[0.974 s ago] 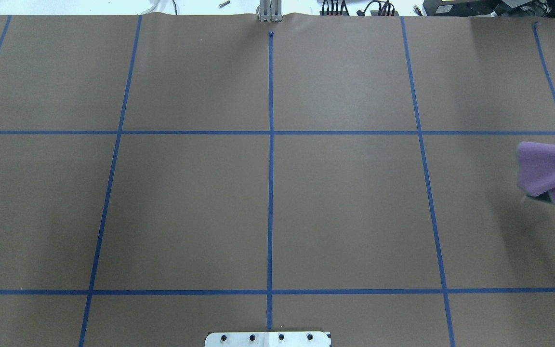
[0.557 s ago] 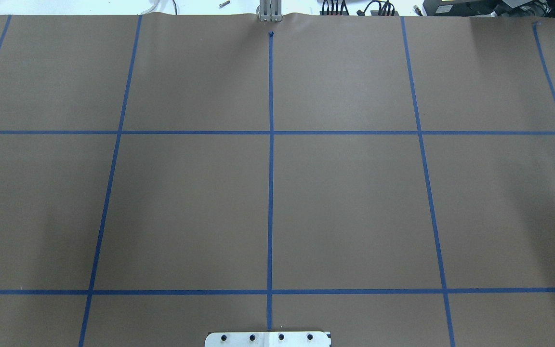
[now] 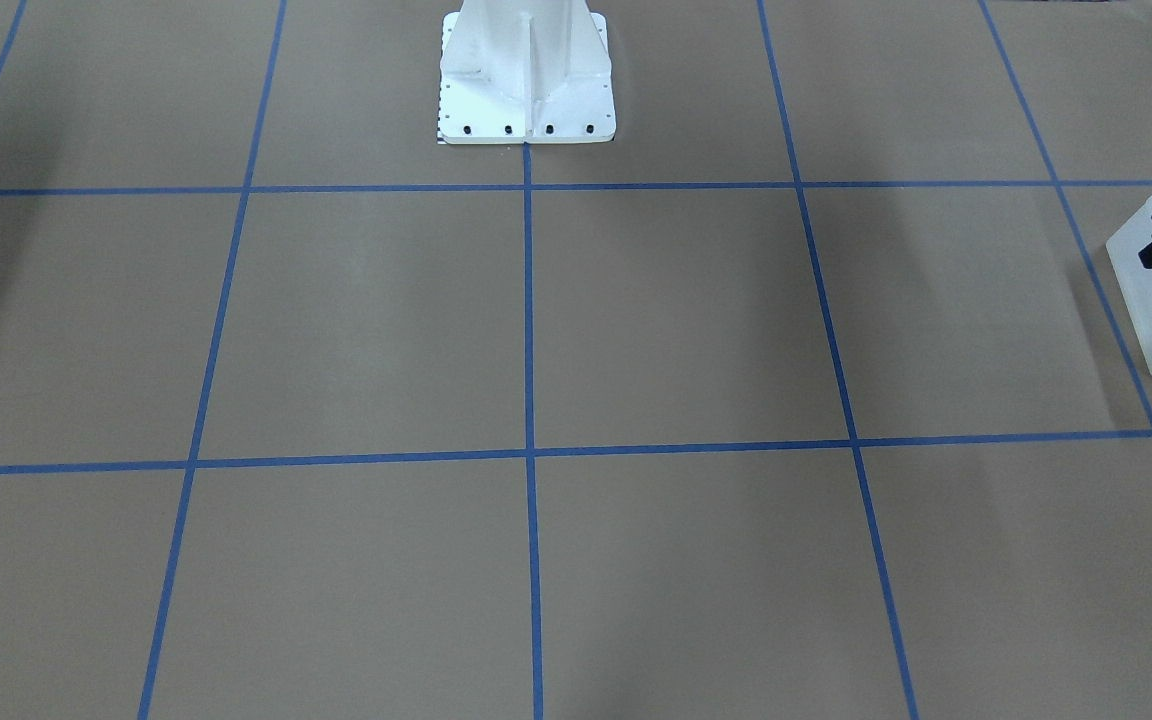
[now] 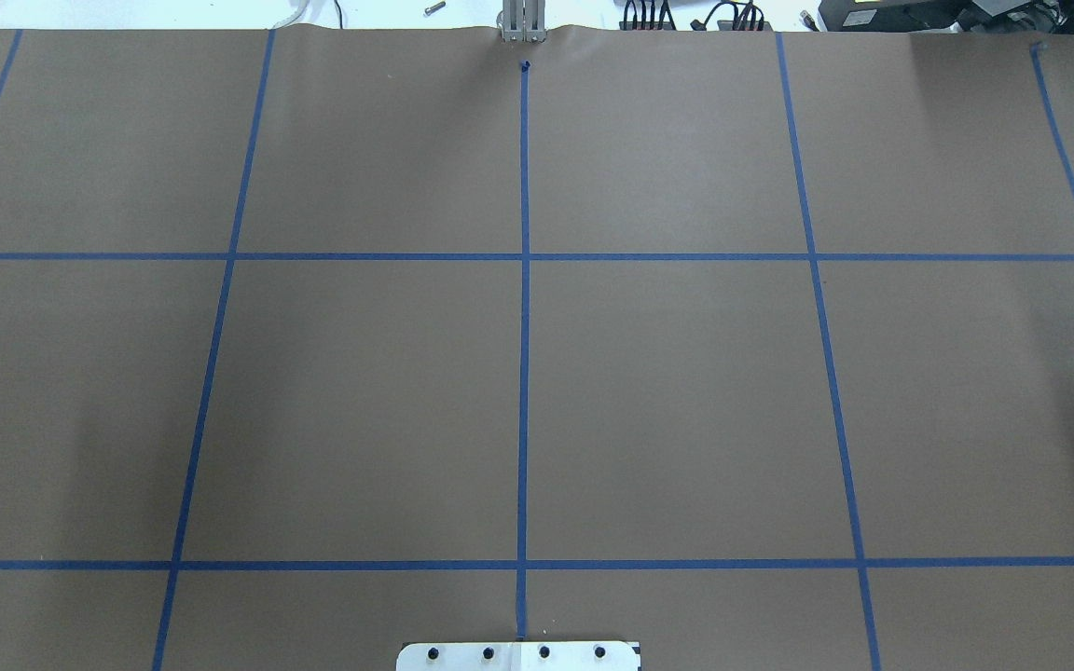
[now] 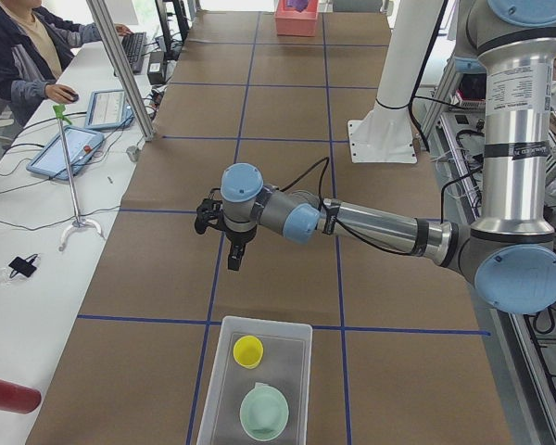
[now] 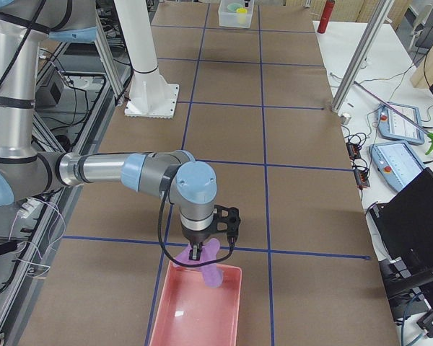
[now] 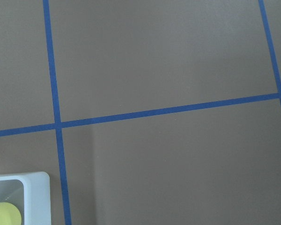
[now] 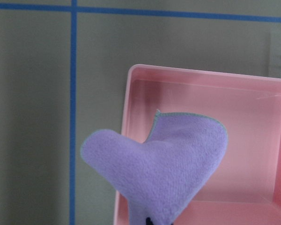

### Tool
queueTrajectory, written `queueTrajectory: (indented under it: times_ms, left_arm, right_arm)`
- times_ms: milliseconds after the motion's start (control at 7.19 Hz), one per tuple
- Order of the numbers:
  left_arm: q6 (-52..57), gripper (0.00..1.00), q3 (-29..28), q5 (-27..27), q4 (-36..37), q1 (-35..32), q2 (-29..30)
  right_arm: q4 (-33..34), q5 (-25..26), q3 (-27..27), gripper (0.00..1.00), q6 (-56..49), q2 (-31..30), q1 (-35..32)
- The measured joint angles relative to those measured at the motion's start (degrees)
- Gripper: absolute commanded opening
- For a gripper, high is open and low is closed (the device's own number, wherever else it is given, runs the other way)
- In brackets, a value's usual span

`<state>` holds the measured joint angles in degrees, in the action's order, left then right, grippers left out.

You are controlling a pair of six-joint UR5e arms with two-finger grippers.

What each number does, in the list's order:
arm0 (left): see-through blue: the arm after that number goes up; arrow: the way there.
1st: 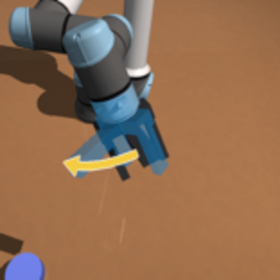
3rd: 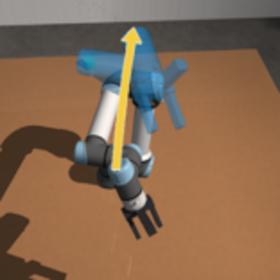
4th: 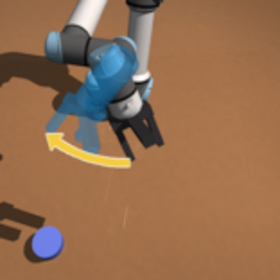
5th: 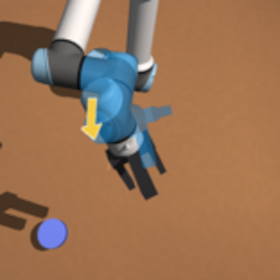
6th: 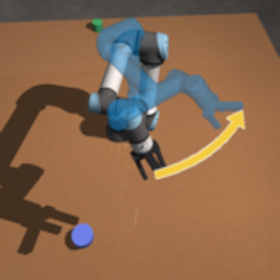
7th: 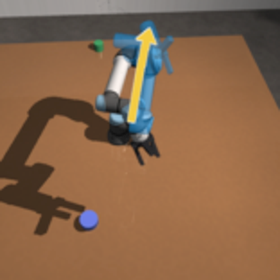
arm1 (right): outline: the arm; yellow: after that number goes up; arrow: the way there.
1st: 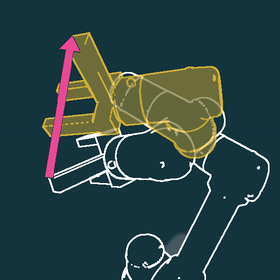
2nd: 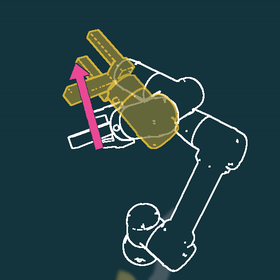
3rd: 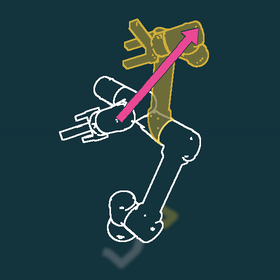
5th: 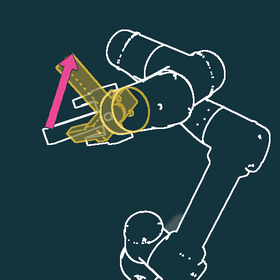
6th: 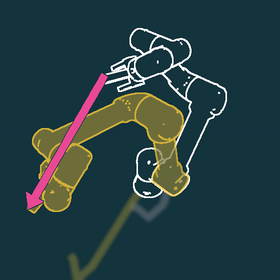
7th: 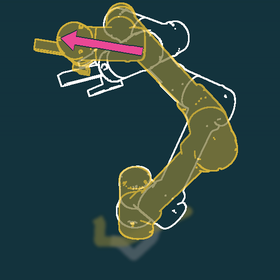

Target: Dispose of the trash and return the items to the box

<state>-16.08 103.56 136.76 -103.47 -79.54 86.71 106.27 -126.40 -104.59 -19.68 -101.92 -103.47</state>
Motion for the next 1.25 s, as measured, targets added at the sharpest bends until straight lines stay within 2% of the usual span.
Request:
queueTrajectory:
  times_ms: [278,418,696,974,1253]
  left_arm:
    - [-0.51,0.97,-1.96,0.06,-3.0,0.0,0.25]
    - [-0.66,0.97,-2.22,0.08,-3.65,0.0,0.28]
    - [-0.33,0.97,-2.58,0.03,-3.92,0.0,0.43]
    - [3.63,0.98,-3.07,-3.54,-3.61,-0.08,0.16]
    - [8.91,0.98,-6.07,-5.61,-3.38,-0.31,-0.12]
  right_arm:
    - [-12.37,0.03,13.35,0.0,-2.67,1.05,-0.83]
    - [-17.1,-0.13,17.84,0.99,-2.67,1.25,-0.9]
    - [-20.06,-0.74,20.96,1.0,-2.46,1.31,-0.94]
    - [-19.6,-2.99,21.24,1.0,-2.33,2.61,-0.94]
    - [-18.25,-6.08,21.03,1.0,-2.09,5.6,-0.91]
